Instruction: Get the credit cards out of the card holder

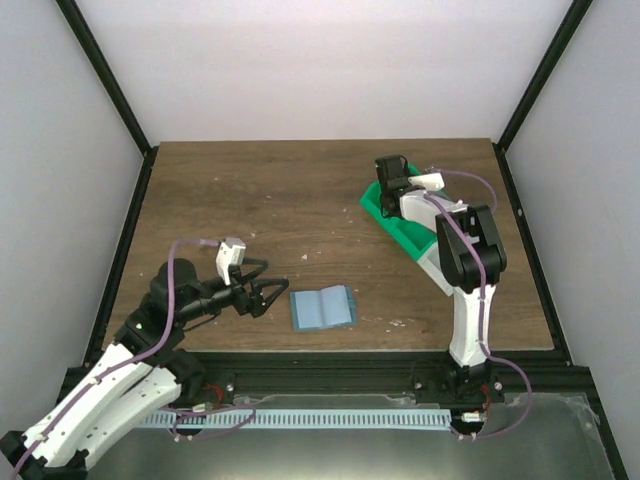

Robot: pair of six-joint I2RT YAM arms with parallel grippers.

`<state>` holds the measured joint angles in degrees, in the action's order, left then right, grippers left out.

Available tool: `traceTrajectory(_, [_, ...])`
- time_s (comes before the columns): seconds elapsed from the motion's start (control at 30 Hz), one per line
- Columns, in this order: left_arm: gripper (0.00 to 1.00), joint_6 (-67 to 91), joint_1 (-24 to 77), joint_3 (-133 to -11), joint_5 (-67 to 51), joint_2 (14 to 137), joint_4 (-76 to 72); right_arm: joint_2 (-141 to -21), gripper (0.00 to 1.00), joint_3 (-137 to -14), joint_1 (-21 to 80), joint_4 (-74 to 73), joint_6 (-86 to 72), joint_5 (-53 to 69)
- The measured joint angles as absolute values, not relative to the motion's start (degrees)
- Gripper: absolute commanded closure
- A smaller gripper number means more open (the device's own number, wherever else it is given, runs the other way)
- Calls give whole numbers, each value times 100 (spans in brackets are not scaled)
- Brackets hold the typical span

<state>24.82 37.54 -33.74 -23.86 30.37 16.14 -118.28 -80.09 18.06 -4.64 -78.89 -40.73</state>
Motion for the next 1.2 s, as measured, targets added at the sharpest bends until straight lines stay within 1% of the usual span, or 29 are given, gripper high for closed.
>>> traceTrajectory(0.07, [0, 2480, 3754, -3374, -2386, 3039, 1614, -11839, 69, -8077, 1796, -578, -7885, -4108])
traceTrajectory(0.1, [0, 2482, 3754, -3374, -2386, 3048, 1612, -11839, 66, -8093, 1791, -644, -7872, -4134])
traceTrajectory(0.27, [0, 2482, 3754, -3374, -2386, 3131, 1612, -11806, 65, -8097, 1787, -886, -7961, -4163])
traceTrajectory(0.33, [0, 2480, 3754, -3374, -2386, 3166, 1612, -11734, 62, -8095, 1787, -1004, -7992, -4152])
traceTrajectory(0.57, [0, 2484, 3754, -3374, -2359, 3225, 1612, -11155, 56, -8053, 1780, -1321, -8023, -4027])
traceTrajectory(0.6, [0, 2484, 3754, -3374, -2338, 3245, 1612, -11063, 55, -8053, 1780, -1352, -8003, -3983])
traceTrajectory(0.63, [0, 2484, 3754, -3374, -2246, 3378, 1636, -10781, 48, -8053, 1780, -1376, -7848, -3817])
traceTrajectory(0.67, [0, 2484, 3754, -3374, -2244, 3380, 1638, -10781, 46, -8053, 1780, -1376, -7848, -3817])
traceTrajectory(0.83, [1, 2528, 3754, -3430, -2095, 3804, 1782, -9819, 43, -7312, 1769, -880, -6445, -2611])
traceTrajectory(0.97, [5, 2644, 3754, -3459, -1870, 4235, 1925, -8812, 45, -6761, 1769, -652, -5367, -1328])
traceTrajectory(1.07, [13, 2840, 3754, -3470, -1737, 4525, 2001, -8184, 47, -6460, 1804, -698, -4727, -307])
traceTrajectory(1.2, [29, 3194, 3754, -3336, -1717, 4746, 1833, -7367, 47, -5704, 2093, -891, -4165, 679])
